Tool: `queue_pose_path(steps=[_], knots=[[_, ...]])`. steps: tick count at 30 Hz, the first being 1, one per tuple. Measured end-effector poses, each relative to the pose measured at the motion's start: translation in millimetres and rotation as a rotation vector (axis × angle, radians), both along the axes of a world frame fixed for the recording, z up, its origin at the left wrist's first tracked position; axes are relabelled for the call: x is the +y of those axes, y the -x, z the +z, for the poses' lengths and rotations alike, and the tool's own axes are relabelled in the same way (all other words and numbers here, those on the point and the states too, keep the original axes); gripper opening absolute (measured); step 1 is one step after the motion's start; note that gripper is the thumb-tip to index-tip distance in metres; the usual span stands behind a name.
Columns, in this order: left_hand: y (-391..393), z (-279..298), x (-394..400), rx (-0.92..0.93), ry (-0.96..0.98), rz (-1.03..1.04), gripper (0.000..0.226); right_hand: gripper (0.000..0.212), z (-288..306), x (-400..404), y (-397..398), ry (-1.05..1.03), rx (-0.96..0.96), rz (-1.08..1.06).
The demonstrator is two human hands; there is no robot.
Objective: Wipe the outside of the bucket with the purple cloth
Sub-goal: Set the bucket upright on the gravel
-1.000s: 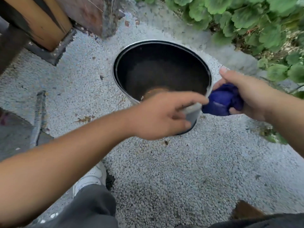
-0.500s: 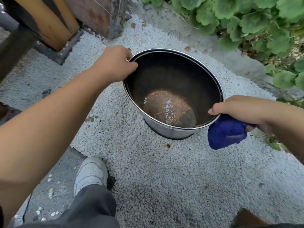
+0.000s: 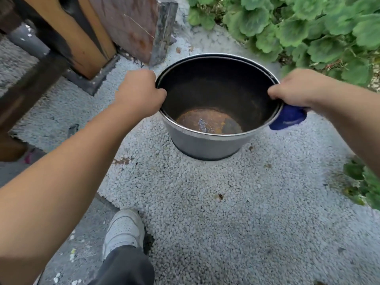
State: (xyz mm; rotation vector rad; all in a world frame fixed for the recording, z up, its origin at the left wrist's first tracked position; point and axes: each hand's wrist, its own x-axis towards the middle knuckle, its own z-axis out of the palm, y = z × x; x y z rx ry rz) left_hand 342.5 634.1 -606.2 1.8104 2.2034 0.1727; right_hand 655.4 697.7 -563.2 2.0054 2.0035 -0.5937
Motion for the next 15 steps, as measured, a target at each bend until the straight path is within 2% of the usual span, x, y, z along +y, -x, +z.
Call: queue_pose_path(steps=[5, 9, 11, 13, 15], knots=[[16.8, 5.7, 21.4, 0.056, -0.078, 0.037, 0.028, 0.035, -9.5, 44.2, 28.9, -0.114, -0.025, 0.053], [17.3, 0.3, 37.0, -0.030, -0.095, 0.124, 0.022, 0.036, -22.9, 65.2, 36.2, -0.145, 0.000, 0.017], [17.1, -3.3, 41.3, -0.066, -0.124, 0.165, 0.025, 0.037, -29.0, 68.5, 33.2, -0.164, 0.058, -0.024], [18.4, -6.2, 38.8, -0.110, -0.153, 0.165, 0.039, 0.042, -30.9, 65.2, 27.1, -0.146, 0.158, -0.076], [21.7, -13.7, 26.8, -0.341, -0.193, 0.253, 0.044, 0.051, -28.0, 54.0, 15.4, -0.086, 0.384, -0.211]])
